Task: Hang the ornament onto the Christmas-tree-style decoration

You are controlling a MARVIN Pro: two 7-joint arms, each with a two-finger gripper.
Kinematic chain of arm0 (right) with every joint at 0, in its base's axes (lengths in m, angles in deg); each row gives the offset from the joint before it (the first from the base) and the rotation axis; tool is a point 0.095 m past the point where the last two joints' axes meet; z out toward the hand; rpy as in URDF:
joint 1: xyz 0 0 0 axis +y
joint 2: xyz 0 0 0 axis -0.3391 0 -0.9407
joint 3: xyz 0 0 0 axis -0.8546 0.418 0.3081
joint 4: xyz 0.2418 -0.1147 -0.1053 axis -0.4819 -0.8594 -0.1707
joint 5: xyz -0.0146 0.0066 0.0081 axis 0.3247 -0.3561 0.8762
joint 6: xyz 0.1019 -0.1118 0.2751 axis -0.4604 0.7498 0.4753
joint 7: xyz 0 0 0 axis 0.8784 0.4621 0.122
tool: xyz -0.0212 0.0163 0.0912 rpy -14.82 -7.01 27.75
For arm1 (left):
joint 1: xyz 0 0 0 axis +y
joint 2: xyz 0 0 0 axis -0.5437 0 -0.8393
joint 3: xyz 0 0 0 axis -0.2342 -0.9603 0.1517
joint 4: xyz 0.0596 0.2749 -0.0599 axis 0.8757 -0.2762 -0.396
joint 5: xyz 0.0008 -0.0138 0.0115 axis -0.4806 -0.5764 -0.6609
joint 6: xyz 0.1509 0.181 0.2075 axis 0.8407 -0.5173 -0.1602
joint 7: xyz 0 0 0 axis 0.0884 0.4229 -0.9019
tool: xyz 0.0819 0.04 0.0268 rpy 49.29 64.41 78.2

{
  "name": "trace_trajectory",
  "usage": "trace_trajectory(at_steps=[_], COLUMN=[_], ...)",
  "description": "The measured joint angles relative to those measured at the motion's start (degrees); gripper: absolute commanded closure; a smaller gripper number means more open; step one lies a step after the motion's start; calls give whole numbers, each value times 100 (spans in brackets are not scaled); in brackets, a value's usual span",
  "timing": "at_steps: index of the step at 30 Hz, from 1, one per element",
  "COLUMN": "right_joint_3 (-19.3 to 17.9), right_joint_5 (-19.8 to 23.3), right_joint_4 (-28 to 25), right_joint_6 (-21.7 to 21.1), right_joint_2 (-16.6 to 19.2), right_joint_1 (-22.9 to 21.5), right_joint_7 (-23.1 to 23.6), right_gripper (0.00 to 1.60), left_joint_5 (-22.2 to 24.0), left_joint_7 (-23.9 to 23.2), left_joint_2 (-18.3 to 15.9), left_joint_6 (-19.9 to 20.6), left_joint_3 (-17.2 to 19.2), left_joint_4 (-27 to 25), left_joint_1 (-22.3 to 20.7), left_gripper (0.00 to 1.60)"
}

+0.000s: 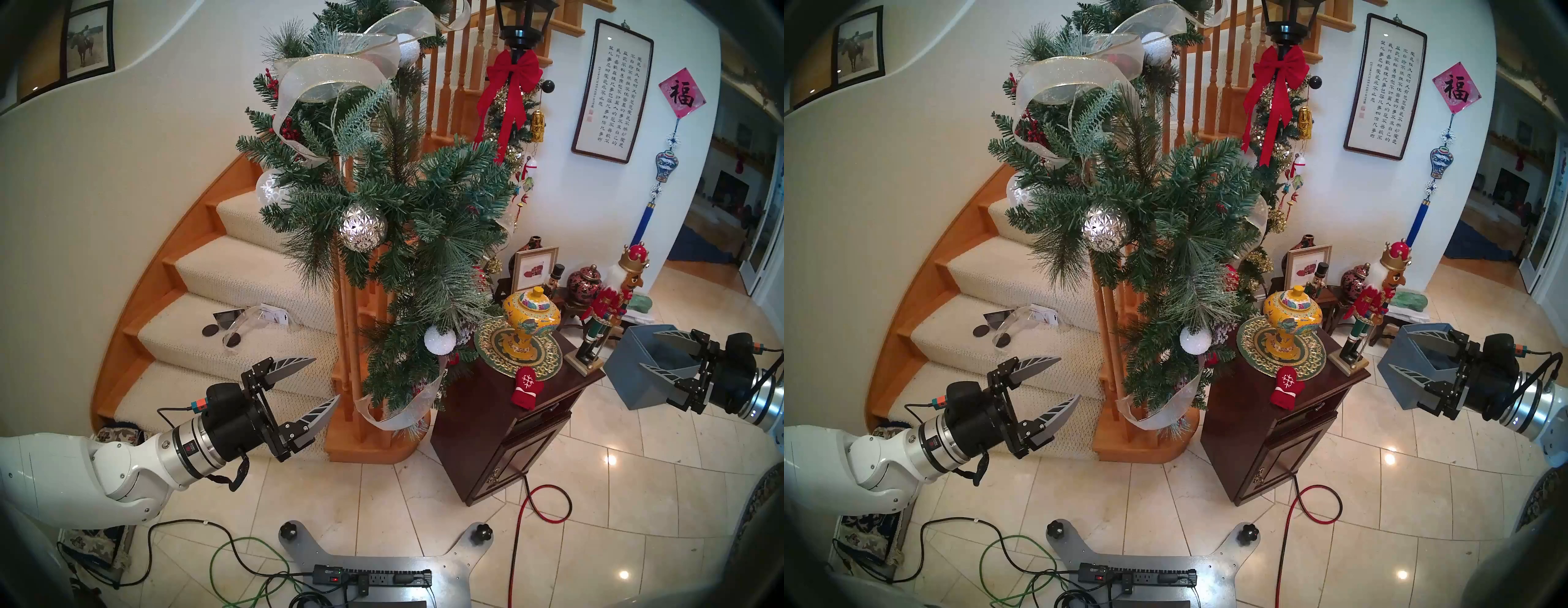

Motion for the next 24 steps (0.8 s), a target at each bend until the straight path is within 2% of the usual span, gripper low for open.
trace_trajectory(at_steps=[24], right_joint_3=[-4], right_joint_5=[-34], right_joint_4=[42], right_joint_6=[-11], right_joint_2=[13], right_joint_1=[7], right_joint_7=[8], right_gripper=[0], left_joint_5=[0], left_joint_7=[2], left_joint_2=[0], left_joint_6=[1], left_joint_3=[-1], left_joint_4=[0], left_joint_1=[1], left_gripper=[0])
